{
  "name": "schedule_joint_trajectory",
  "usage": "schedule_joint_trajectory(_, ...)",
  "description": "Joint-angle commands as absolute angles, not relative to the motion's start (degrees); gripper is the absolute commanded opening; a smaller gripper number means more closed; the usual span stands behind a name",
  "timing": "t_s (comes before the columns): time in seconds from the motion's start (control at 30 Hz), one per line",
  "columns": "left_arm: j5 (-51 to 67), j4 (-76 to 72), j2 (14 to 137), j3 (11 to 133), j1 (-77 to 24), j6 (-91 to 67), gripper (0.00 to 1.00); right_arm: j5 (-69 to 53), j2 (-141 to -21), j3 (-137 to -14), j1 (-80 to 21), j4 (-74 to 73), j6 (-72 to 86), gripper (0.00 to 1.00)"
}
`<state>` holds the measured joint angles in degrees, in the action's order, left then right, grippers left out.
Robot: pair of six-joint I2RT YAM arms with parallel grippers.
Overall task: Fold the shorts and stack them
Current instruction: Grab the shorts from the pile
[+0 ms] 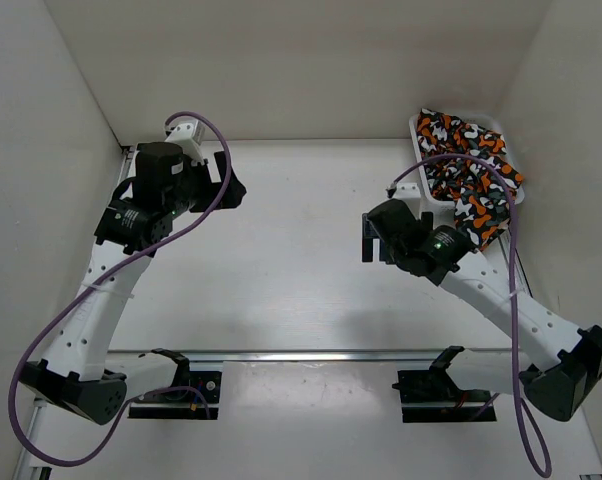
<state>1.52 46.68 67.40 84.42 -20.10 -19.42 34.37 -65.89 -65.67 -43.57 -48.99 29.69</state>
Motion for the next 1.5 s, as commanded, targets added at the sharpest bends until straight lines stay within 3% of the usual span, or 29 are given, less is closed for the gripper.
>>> schedule_joint_trajectory(0.0, 2.02, 46.05, 66.19, 84.2, -20.13, -18.02, 1.0, 36.12, -66.36, -68.55, -43.51, -47.81, 31.02, 0.99)
schedule_joint_trajectory(0.2, 0.97, 46.05, 65.04, 83.58, -20.13, -18.02, 1.0, 41.12, -67.41, -72.76, -42.02, -47.81, 28.66, 0.99)
schedule_joint_trajectory(0.3, 0.97, 46.05, 65.04, 82.97, -20.13, -17.49, 1.0, 39.12, -73.1, -78.63, -35.53, -46.49, 24.37, 0.99)
schedule_joint_trajectory(0.37, 2.01, 46.05, 64.51, 82.97, -19.6, -17.49, 1.0, 32.48, -76.53, -82.25, -27.45, -45.88, 22.25, 0.9)
schedule_joint_trajectory(0.4, 2.54, 46.05, 64.51, 82.97, -19.6, -17.49, 1.0, 30.0, -78.47, -84.18, -24.55, -45.01, 20.93, 0.9)
schedule_joint_trajectory(0.5, 3.08, 46.05, 64.51, 82.97, -19.6, -17.49, 1.0, 24.29, -89.6, -94.19, -12.96, -46.57, 20.92, 0.89)
schedule_joint_trajectory(0.67, 2.46, 46.05, 65.12, 82.97, -18.99, -18.02, 1.0, 21.98, -103.95, -112.62, -4.32, -49.56, 20.92, 1.0)
schedule_joint_trajectory(0.87, 0.89, 46.58, 68.02, 83.5, -16.88, -18.02, 1.0, 13.28, -124.87, -135.13, 3.77, -52.56, 21.45, 1.0)
schedule_joint_trajectory(1.0, -1.05, 46.58, 70.05, 84.2, -15.74, -18.02, 1.0, 6.89, -135.6, -141.06, 7.55, -49.24, 22.41, 1.0)
schedule_joint_trajectory(1.1, -1.05, 46.58, 72.42, 84.73, -15.21, -18.02, 1.0, 0.11, -139.39, -140.54, 9.22, -42.03, 24.78, 0.95)
schedule_joint_trajectory(1.2, -1.05, 46.58, 73.92, 85.25, -15.21, -18.02, 1.0, -4.04, -143.16, -142.02, 9.84, -37.54, 26.1, 0.86)
schedule_joint_trajectory(1.33, -0.35, 46.58, 76.81, 85.78, -14.68, -18.02, 1.0, -8.6, -145.72, -143.17, 9.84, -33.32, 28.03, 0.64)
schedule_joint_trajectory(1.37, -0.35, 46.58, 76.82, 86.3, -14.68, -18.02, 1.0, -9.22, -145.72, -143.17, 9.84, -32.01, 28.56, 0.36)
schedule_joint_trajectory(1.47, 0.18, 46.58, 78.13, 86.31, -14.68, -18.54, 1.0, -9.76, -143.45, -142.65, 9.84, -31.38, 30.49, 0.0)
